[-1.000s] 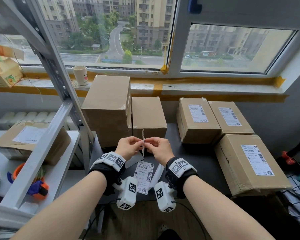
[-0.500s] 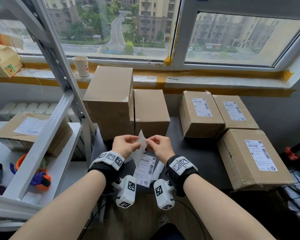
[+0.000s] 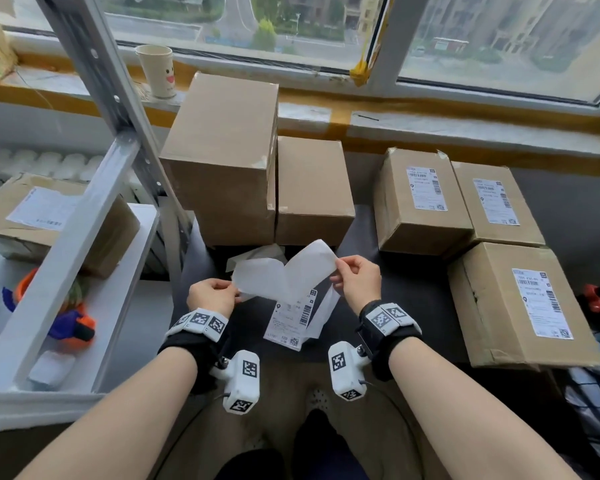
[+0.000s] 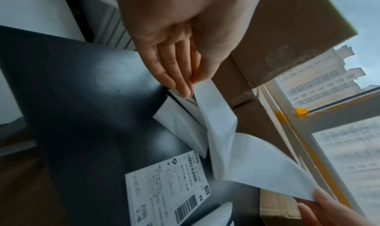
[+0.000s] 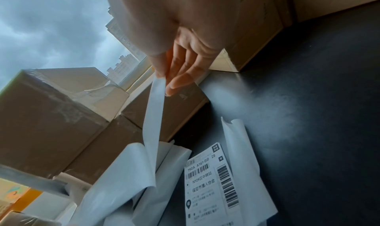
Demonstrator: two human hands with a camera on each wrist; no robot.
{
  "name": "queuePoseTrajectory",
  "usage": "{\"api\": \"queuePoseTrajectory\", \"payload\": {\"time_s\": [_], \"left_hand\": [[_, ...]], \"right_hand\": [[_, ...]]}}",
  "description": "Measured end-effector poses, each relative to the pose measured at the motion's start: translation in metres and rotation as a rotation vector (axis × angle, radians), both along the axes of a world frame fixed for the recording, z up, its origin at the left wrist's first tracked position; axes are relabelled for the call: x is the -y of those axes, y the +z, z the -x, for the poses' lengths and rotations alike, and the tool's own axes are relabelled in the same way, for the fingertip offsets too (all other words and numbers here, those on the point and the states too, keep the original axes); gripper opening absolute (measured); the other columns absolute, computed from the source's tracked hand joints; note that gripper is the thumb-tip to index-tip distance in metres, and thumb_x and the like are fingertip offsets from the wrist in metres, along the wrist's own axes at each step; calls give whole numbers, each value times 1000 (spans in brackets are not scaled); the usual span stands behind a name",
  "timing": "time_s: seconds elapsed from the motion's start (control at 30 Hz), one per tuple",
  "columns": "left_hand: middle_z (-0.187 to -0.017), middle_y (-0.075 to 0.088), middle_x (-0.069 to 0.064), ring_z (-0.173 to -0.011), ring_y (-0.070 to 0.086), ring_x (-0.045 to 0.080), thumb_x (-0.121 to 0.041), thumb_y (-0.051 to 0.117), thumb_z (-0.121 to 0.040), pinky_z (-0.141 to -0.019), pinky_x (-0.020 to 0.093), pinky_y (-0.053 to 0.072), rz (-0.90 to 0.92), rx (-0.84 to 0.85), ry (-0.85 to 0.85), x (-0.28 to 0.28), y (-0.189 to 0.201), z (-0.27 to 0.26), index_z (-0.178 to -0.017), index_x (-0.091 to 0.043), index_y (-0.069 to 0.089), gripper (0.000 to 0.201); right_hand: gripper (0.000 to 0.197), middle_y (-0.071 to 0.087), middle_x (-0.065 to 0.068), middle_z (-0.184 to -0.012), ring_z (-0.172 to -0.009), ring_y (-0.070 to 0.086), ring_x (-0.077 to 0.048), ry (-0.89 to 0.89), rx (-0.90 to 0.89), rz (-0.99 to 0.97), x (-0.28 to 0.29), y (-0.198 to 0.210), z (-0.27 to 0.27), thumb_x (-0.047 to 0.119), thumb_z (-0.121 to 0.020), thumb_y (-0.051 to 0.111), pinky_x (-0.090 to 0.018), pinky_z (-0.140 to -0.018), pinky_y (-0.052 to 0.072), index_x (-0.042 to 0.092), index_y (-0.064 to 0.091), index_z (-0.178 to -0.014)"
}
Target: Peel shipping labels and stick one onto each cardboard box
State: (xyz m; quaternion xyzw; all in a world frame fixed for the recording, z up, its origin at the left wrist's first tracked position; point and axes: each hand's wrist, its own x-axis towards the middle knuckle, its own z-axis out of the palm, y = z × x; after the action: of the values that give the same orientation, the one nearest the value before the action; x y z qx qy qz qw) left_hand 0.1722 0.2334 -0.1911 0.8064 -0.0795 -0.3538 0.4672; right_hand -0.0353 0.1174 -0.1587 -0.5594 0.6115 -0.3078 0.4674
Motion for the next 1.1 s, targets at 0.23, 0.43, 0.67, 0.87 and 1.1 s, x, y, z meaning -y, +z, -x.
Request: {"api": "queuePoseTrajectory", "payload": {"time_s": [0.23, 0.43, 0.67, 0.87, 1.1], "left_hand": [[-65, 72, 8, -71, 71, 18, -17, 61, -80, -76, 28, 54, -129, 89, 55, -8, -13, -5, -68, -19, 67, 14], [-72, 72, 10, -67, 71, 20, -12, 61, -82, -73, 31, 57, -168, 62, 47, -9, -31, -8, -77, -11, 68, 8], [-63, 68, 2, -68, 70, 22, -24, 67, -79, -79, 35, 56, -167, 87, -52, -4, -21, -11, -78, -18, 65, 7], [-69, 67, 4, -63, 63, 20, -14, 61, -86, -76, 34, 54, 33, 13, -238, 10, 16, 6, -68, -17, 62, 18], [-66, 63, 5, -45, 57, 9, -20, 53, -93, -46, 17, 44, 178, -63, -350, 45, 81, 32, -67, -10, 60, 29]], "right_hand": [[15, 65, -1, -65, -58, 64, -14, -58, 10, 24, 14, -2, -1, 14, -93, 55, -24, -59, 55, 16, 60, -79], [8, 64, -3, -68, -61, 66, -15, -18, 32, 20, 23, -7, -9, 13, -93, 56, -27, -66, 58, 9, 61, -89], [8, 65, -4, -74, -62, 65, -13, 84, 59, 54, 18, 4, -20, 13, -93, 57, -21, -61, 56, 8, 62, -90], [8, 65, -10, -76, -66, 67, -17, 133, 171, 52, 8, 26, -20, 9, -91, 59, -16, -60, 56, 5, 63, -85], [16, 70, -9, -79, -81, 70, -25, 260, 154, 107, -7, 50, -11, 9, -86, 66, -32, -79, 58, 19, 68, -74]]}}
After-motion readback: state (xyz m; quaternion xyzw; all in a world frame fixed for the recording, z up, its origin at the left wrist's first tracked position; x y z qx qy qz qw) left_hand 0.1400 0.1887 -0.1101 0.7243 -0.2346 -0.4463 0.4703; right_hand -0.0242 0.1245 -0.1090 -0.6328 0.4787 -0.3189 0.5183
